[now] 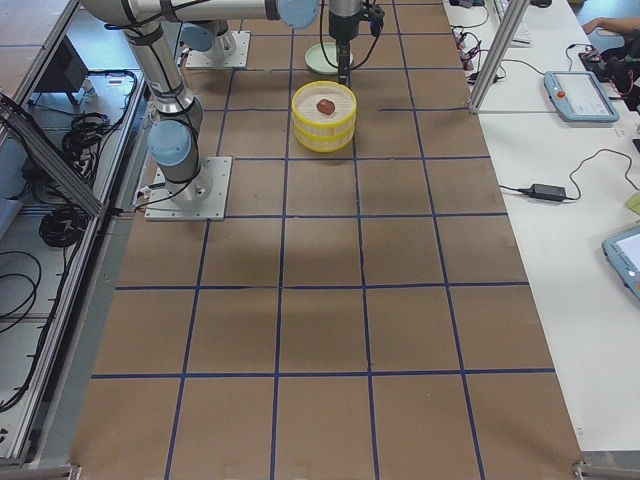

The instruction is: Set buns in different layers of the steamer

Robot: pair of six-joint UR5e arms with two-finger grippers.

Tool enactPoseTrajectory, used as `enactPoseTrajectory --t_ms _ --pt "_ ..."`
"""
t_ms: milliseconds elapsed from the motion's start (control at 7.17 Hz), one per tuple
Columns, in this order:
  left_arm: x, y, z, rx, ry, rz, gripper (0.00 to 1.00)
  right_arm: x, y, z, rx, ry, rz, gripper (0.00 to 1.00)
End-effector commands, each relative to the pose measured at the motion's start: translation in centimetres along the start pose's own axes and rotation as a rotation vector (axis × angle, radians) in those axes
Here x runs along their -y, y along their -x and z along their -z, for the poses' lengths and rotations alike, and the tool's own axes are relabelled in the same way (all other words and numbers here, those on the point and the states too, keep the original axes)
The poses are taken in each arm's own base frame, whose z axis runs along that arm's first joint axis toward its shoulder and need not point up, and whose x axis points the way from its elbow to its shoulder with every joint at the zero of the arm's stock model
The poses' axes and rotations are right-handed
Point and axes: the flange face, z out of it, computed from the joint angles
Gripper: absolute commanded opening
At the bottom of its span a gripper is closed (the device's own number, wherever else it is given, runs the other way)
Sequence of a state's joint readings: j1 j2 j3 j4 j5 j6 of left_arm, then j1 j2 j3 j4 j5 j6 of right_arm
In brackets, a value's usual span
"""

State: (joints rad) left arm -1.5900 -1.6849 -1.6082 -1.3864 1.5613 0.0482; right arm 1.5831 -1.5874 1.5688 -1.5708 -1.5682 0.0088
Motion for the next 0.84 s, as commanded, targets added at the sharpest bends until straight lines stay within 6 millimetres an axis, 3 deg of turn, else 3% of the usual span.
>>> enactPoseTrajectory --t_ms 0,140,279,698 --pt "-5.3 7.7 8.5 0.000 0.042 0.142 1.00 0.0 0.0 -0.1 0.000 0.002 0.000 1.00" --pt "-5.9 7.7 10.1 0.004 0.046 0.144 1.00 0.0 0.0 -0.1 0.001 0.002 0.001 1.00" --pt "-5.7 7.4 8.2 -0.011 0.082 0.144 1.00 0.0 0.0 -0.1 0.000 0.002 0.000 1.00" --pt "-5.8 6.9 8.4 -0.030 0.075 0.134 1.00 0.0 0.0 0.0 0.001 0.000 0.001 1.00"
